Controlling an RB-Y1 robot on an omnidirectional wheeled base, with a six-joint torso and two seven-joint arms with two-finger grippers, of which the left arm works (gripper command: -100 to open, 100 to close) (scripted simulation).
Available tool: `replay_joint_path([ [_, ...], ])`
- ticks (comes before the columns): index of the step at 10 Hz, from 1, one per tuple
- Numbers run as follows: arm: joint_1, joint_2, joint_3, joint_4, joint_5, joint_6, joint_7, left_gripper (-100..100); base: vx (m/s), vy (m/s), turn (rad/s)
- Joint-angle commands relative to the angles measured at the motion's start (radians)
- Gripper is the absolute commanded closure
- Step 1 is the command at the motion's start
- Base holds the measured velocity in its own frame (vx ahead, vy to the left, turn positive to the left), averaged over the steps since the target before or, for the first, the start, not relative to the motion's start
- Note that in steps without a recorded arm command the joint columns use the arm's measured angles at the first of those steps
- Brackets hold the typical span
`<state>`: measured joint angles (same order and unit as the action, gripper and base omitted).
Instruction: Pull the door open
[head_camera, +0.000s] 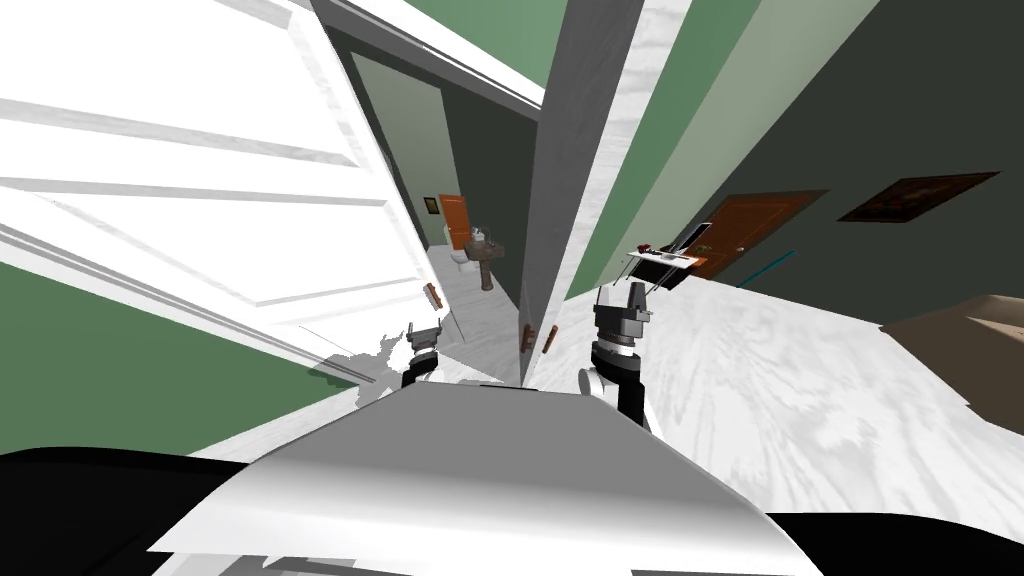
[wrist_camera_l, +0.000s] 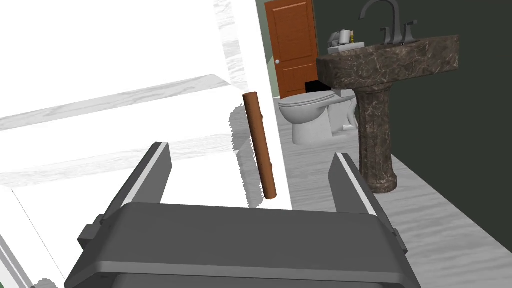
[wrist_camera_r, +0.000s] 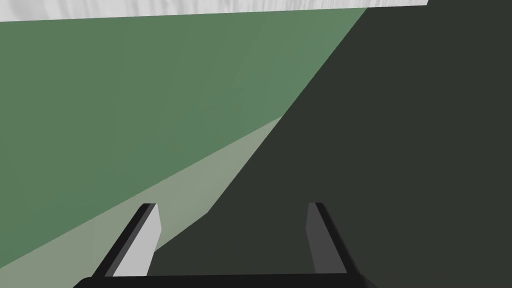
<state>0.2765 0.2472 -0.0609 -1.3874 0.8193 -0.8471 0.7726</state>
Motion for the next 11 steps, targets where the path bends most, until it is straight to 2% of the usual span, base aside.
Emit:
replay_joint_path([
  [1,-0.010,0.014,-0.003,0.050,0.044,-0.015,0.040,-100,0.057,0.093,-0.183],
  [2,-0.010,0.014,-0.003,0.059,0.044,-0.015,0.040,-100,0.031,0.062,-0.047],
  [4,-0.022,0.028,-0.008,0.121,0.093,-0.032,0.082,-100,0.033,0.051,-0.182],
  [5,-0.022,0.028,-0.008,0.121,0.093,-0.032,0.082,-100,0.015,0.047,-0.086],
  [7,-0.034,0.041,-0.012,0.179,0.143,-0.048,0.124,-100,0.024,0.065,-0.177],
  [8,-0.034,0.041,-0.012,0.183,0.143,-0.048,0.124,-100,0.011,0.052,-0.092],
  [11,-0.050,0.060,-0.018,0.268,0.210,-0.070,0.180,-100,0.026,0.057,-0.178],
])
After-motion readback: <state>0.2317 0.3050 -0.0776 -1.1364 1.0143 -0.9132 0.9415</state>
